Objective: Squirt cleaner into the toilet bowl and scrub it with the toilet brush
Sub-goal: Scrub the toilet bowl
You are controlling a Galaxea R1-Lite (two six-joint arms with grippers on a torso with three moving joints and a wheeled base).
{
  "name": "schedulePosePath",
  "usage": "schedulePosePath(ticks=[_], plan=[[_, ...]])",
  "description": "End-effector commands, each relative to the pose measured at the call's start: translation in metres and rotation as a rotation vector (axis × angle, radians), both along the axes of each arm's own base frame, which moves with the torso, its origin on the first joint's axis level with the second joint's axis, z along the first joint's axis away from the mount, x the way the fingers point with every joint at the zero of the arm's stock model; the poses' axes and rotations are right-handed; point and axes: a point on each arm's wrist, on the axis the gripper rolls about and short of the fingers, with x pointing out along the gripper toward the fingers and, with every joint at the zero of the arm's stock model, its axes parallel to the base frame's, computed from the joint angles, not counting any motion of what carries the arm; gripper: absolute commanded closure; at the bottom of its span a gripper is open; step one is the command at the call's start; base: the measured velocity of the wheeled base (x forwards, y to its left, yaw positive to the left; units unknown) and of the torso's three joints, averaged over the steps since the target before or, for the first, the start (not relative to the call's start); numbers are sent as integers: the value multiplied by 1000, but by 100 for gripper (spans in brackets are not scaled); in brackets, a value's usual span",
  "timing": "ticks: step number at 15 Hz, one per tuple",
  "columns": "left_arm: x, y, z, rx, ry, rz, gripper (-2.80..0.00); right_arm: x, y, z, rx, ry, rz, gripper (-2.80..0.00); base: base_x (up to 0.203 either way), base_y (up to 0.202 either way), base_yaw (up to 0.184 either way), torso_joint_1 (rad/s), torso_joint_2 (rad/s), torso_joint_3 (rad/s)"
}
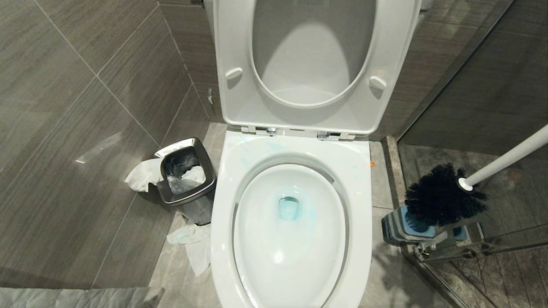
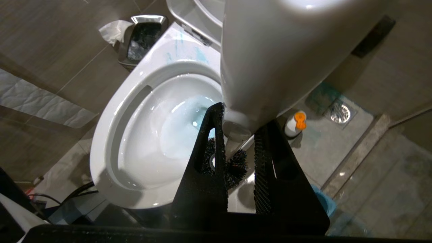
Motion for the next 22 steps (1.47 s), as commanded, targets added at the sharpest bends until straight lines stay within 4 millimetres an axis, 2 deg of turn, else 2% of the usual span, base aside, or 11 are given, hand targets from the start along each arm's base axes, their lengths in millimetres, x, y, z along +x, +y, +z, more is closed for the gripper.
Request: schedulePosePath(ticks=[1, 5, 8, 14, 18, 22], plan=[[0, 0, 0, -1, 1, -1, 0, 33, 16, 3, -22, 36, 42, 0, 0, 0, 0, 6, -1, 202], [0, 0, 0, -6, 1, -1, 0, 85, 63, -3, -55, 25, 24, 0, 0, 0, 0, 4, 2, 202], [0, 0, 0, -6, 1, -1, 0, 122, 87, -13, -48, 20, -7, 0, 0, 0, 0, 5, 0, 199], [0, 0, 0, -6, 1, -1, 0, 151, 128, -33, -46, 108, 11, 0, 0, 0, 0, 0, 3, 202], [0, 0, 0, -6, 1, -1, 0, 189, 152, -47, -20, 172, -28, 0, 0, 0, 0, 5, 1, 78], [0, 0, 0, -6, 1, -1, 0, 224, 175, -70, 22, 236, -83, 0, 0, 0, 0, 0, 0, 0]])
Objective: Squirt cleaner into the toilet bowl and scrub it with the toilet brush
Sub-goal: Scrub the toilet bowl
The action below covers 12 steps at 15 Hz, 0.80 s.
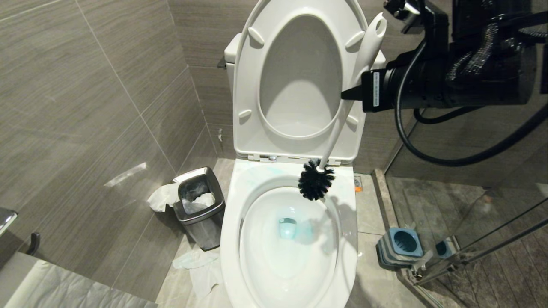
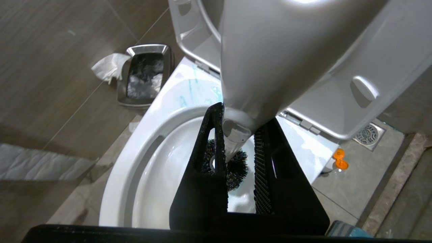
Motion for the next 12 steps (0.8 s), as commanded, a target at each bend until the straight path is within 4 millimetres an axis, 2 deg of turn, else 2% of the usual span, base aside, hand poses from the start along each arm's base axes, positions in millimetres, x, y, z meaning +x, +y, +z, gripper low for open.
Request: schedulePosePath(ticks=[1, 4, 9, 12], plan=[[0, 0, 0, 0, 2, 1, 0, 31, 21, -25, -4, 14, -19, 0, 0, 0, 0, 0, 0, 0], [0, 0, 0, 0, 2, 0, 0, 52, 40, -48, 2, -4, -39, 0, 0, 0, 0, 0, 0, 0], [0, 0, 0, 0, 2, 0, 0, 59, 74, -86, -27, 75, -30, 0, 0, 0, 0, 0, 0, 0], [0, 0, 0, 0, 2, 0, 0, 68, 82, -103, -28, 73, -36, 0, 0, 0, 0, 0, 0, 0]])
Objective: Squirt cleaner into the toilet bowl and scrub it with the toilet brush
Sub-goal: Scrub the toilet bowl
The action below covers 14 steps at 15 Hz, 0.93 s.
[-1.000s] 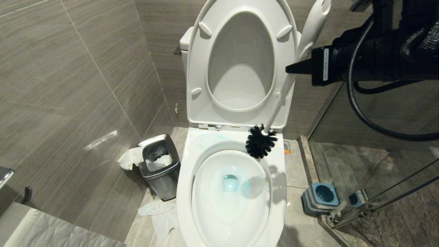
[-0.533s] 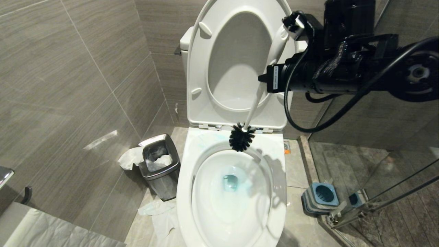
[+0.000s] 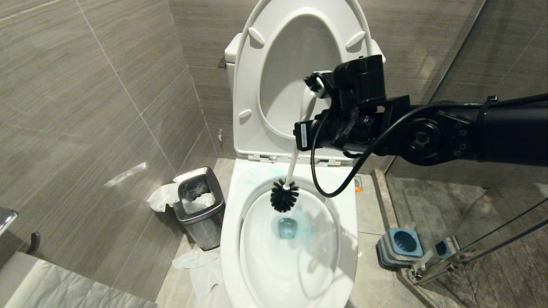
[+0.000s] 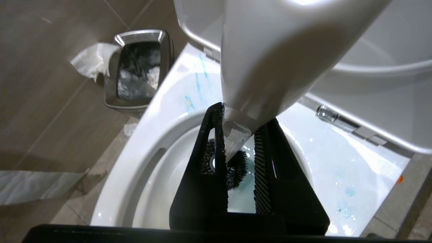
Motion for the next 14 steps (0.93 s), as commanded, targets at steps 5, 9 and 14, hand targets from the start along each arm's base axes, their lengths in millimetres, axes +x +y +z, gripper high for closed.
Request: schedulePosePath(ticks=[5, 9, 14], plan=[[0, 0, 0, 0, 2, -1, 0, 13, 9, -49, -55, 67, -15, 0, 0, 0, 0, 0, 0, 0], [0, 0, 0, 0, 2, -1, 0, 28, 20, -76, -58, 53, -38, 0, 0, 0, 0, 0, 0, 0], [0, 0, 0, 0, 2, -1, 0, 37, 27, -96, -72, 59, -54, 0, 0, 0, 0, 0, 0, 0]])
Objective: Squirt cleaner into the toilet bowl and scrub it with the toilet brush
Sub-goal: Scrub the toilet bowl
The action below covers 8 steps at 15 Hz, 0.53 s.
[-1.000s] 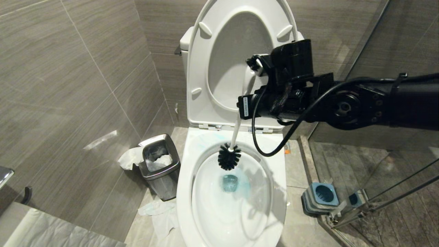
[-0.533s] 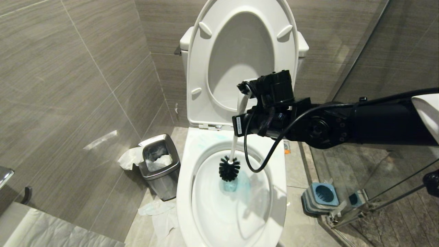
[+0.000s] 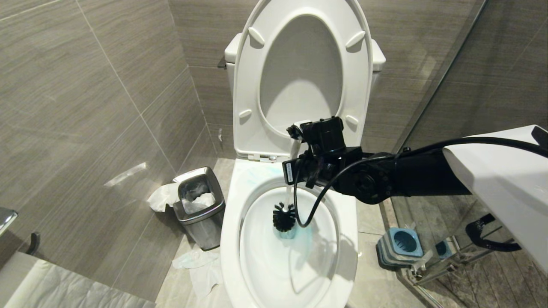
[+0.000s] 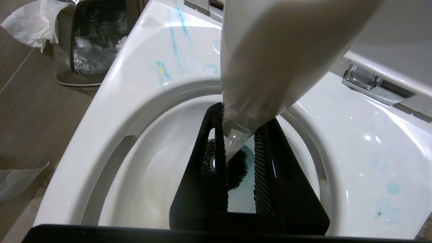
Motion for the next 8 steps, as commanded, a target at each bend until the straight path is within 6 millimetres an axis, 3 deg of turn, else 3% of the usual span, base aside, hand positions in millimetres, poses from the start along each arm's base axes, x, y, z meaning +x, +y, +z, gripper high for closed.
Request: schedulePosePath(ticks=[1, 3, 6, 8], plan=[[0, 0, 0, 0, 2, 0, 0, 1, 1, -1, 0, -1, -1, 0, 0, 0, 0, 0, 0, 0], [0, 0, 0, 0, 2, 0, 0, -13, -4, 25, 22, -40, -2, 0, 0, 0, 0, 0, 0, 0], [0, 0, 0, 0, 2, 0, 0, -54, -21, 66, 43, -78, 18, 0, 0, 0, 0, 0, 0, 0], [0, 0, 0, 0, 2, 0, 0, -72, -29, 65, 17, -48, 29, 0, 0, 0, 0, 0, 0, 0]])
